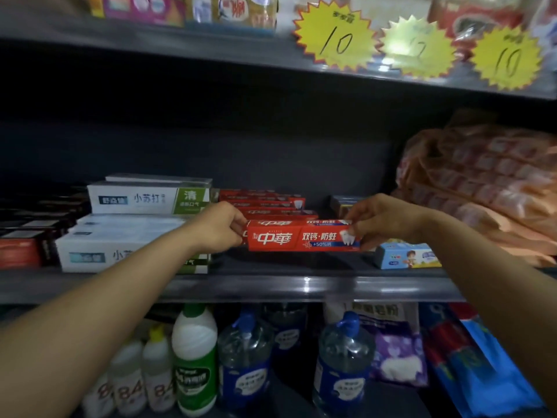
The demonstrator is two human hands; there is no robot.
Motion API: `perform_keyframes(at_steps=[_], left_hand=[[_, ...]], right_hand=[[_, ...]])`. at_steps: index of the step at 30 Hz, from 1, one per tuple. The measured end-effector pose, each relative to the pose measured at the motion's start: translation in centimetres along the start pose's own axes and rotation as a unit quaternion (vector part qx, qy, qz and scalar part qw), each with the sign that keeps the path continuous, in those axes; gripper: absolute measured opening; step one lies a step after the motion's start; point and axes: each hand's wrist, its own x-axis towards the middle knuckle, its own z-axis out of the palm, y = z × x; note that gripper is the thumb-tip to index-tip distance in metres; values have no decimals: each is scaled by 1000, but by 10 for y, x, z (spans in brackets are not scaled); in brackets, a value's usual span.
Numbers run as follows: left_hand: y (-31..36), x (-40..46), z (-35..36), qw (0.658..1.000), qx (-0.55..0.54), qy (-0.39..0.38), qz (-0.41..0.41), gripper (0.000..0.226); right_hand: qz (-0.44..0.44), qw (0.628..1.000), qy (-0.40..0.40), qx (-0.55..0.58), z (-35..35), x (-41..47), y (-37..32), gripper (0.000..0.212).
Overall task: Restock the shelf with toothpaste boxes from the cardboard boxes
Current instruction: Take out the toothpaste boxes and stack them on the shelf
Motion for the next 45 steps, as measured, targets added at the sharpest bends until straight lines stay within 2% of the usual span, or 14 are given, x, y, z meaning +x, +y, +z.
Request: perform_keyframes(at_steps=[8,14,25,29,32,37,41,45], left_hand=[[-2,23,21,999,19,8,-44,29],[-8,30,31,996,58,8,-66,23],[3,30,45,994,57,28,-93,21],[5,26,43,992,64,39,-102,19],[10,21,36,992,57,53,-100,20],[24,10,31,995,79,34,-39,23],[46,-3,43,990,133,28,33,30],[67,-17,70,973,195,15,119,27]], right_hand=[[21,998,-65,-5,-4,53,17,40],[34,996,-73,-45,-7,77,23,28],[9,986,-28,-164,6,97,24,19],[-11,981,-2,-196,7,93,24,30],[-26,967,28,-254,2,82,20,29],[-48,938,70,-337,-4,47,11,20],[-102,914,87,-384,9,8,9,31],[-122,898,88,-413,26,-31,24,30]])
